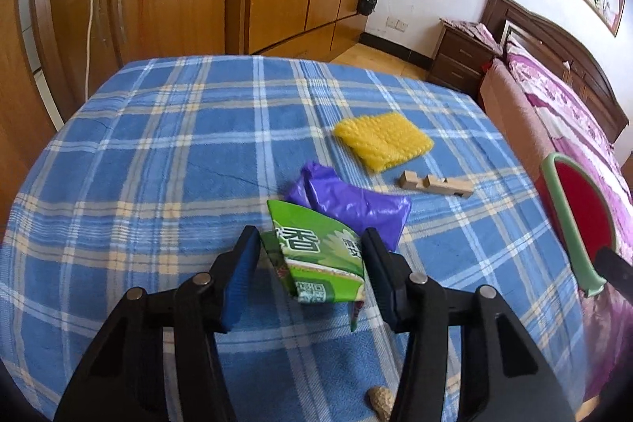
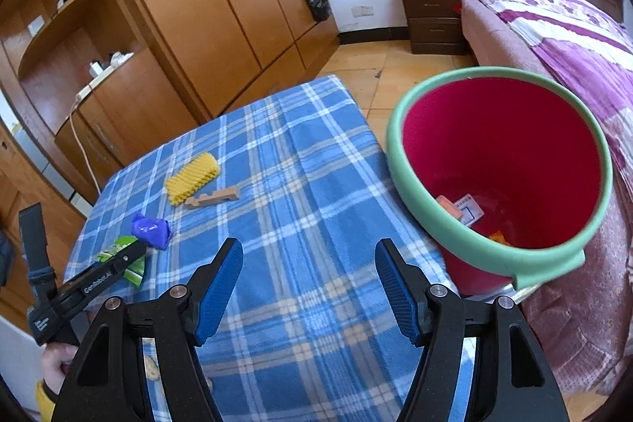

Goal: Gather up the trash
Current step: 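Grasp the green snack packet with the left tool and lift it, then grasp the wooden block with the right tool while the left tool holds the green packet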

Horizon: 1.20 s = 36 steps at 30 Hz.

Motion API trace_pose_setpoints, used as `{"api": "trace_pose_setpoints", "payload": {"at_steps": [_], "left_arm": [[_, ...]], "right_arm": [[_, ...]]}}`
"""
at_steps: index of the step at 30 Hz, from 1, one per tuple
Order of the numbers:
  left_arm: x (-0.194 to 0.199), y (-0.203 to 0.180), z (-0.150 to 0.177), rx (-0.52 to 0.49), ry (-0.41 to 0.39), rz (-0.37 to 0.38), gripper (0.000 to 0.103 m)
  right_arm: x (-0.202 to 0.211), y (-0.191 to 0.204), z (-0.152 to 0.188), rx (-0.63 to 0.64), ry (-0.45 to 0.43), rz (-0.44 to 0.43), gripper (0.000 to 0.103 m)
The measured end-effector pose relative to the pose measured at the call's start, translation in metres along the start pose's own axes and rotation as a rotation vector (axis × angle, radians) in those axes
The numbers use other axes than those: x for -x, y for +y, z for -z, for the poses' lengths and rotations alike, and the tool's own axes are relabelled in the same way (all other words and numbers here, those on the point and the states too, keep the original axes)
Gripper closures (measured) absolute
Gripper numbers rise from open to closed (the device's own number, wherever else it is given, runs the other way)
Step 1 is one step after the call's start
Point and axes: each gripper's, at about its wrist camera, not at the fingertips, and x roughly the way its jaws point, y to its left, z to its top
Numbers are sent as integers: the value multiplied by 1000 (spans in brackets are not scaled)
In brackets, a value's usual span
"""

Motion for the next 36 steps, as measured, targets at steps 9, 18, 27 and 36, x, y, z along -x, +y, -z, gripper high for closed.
{"api": "trace_pose_setpoints", "payload": {"at_steps": [9,18,27,36], "left_arm": [[17,25,-17,58,-57,-30,49],[10,53,-27,107,-67,-78,49],[-2,74,-30,154,-65,-85,49],[-5,82,-29,181,-63,-67,49]], "right_arm": [[-33,33,-14,36,54,-42,32],[-82,78,-20,68,103,-36,32],[-128,108,-27,97,139,-10,23],[-150,130,-26,184,130,84,23]]}}
